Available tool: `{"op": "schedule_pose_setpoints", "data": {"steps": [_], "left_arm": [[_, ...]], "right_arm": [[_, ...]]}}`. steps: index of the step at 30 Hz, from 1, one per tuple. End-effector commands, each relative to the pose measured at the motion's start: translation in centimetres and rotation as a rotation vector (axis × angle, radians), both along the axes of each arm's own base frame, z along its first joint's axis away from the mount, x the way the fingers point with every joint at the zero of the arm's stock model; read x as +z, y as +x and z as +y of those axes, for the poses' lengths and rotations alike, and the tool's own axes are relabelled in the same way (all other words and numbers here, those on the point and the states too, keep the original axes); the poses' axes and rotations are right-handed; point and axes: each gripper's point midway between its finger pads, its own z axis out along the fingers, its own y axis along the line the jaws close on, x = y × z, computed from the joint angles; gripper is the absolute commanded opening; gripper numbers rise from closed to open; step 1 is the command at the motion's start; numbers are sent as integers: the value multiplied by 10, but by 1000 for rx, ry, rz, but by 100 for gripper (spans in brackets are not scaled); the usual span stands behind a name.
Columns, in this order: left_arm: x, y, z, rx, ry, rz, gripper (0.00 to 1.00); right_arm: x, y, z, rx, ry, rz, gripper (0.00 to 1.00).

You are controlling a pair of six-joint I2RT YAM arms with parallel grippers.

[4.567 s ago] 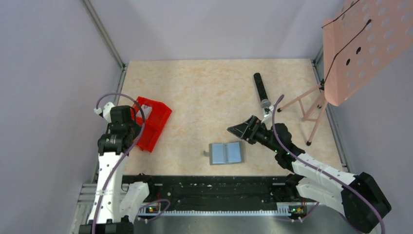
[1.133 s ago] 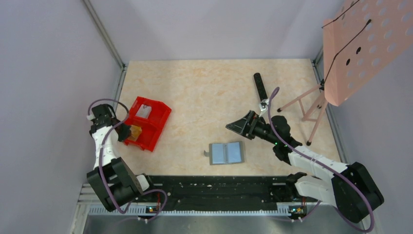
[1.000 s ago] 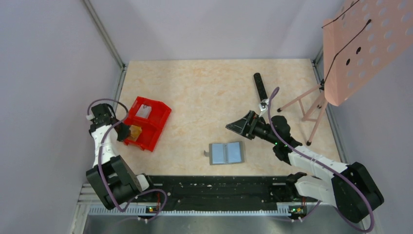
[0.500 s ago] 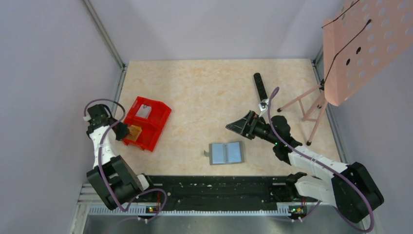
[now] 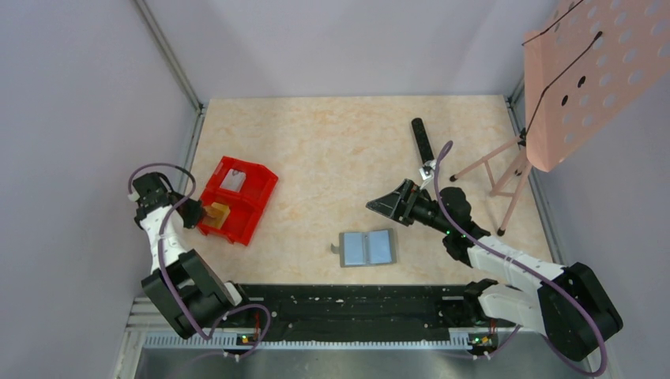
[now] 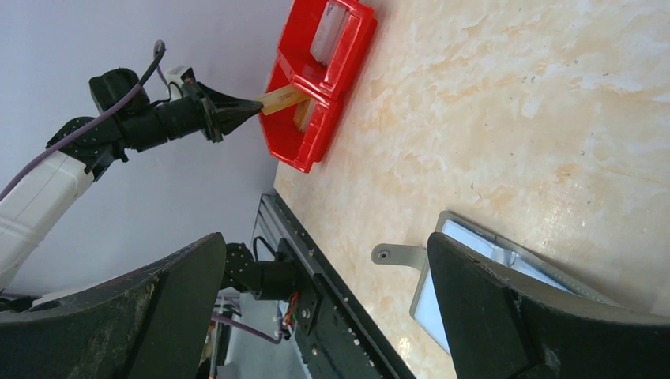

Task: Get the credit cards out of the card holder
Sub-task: Place the credit card in the storage box.

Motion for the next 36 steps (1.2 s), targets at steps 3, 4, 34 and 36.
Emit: {"op": "schedule_pose_setpoints", "data": {"steps": [3,4,34,36], "left_arm": [[7,5,14,9,35,12,0],[5,4,16,11,40,22,1],[-21,-7,24,112,10,131,16],[-21,-7,24,116,11,132,17]], "right_arm": [[33,11,1,-5,32,-102,99],[33,11,1,-6,32,-103,99],[28,19,0,-1,4,-103,99],[28,19,0,-1,4,-102,99]]}}
